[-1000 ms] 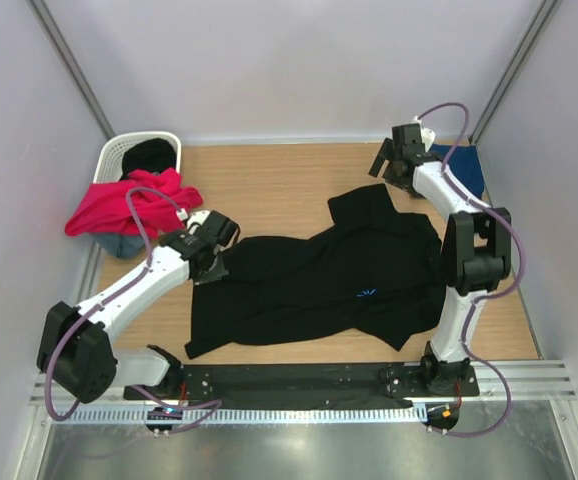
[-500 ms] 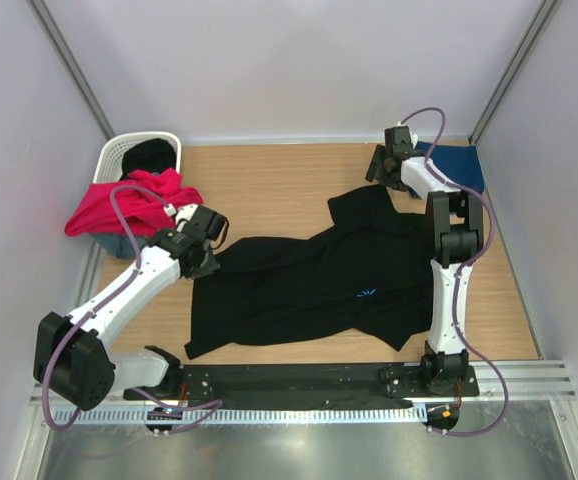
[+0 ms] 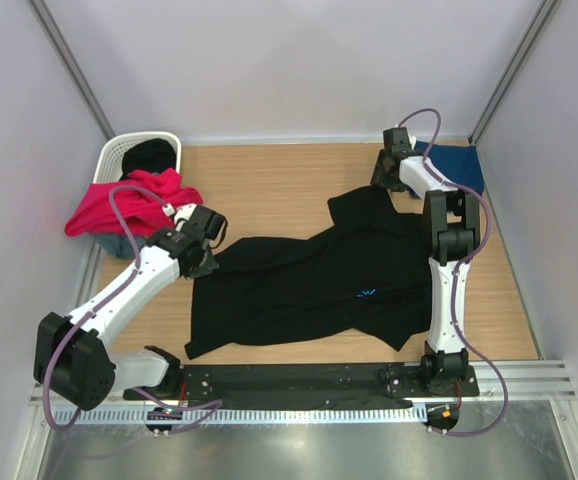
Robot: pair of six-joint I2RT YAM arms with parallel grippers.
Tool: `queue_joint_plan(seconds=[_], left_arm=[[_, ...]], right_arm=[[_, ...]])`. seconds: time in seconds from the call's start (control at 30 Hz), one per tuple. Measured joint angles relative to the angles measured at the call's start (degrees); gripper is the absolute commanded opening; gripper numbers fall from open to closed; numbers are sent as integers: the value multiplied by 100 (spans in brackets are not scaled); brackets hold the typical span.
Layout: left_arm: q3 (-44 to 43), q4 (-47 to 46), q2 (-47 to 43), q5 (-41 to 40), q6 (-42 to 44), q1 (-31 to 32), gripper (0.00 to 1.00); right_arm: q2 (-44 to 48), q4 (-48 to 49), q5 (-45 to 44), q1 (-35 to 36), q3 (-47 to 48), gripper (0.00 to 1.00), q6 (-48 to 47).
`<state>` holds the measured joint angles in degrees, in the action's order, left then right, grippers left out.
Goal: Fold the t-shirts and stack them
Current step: Flatten the tshirt out
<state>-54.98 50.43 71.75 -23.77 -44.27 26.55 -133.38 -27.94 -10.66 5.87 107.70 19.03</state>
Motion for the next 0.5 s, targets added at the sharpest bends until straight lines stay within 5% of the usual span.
queue_joint_plan(seconds=[0.5], left_arm=[[0,2,0,-17,4,-61,0]], right_arm=[[-138,-48,-149,42,181,36,-387]])
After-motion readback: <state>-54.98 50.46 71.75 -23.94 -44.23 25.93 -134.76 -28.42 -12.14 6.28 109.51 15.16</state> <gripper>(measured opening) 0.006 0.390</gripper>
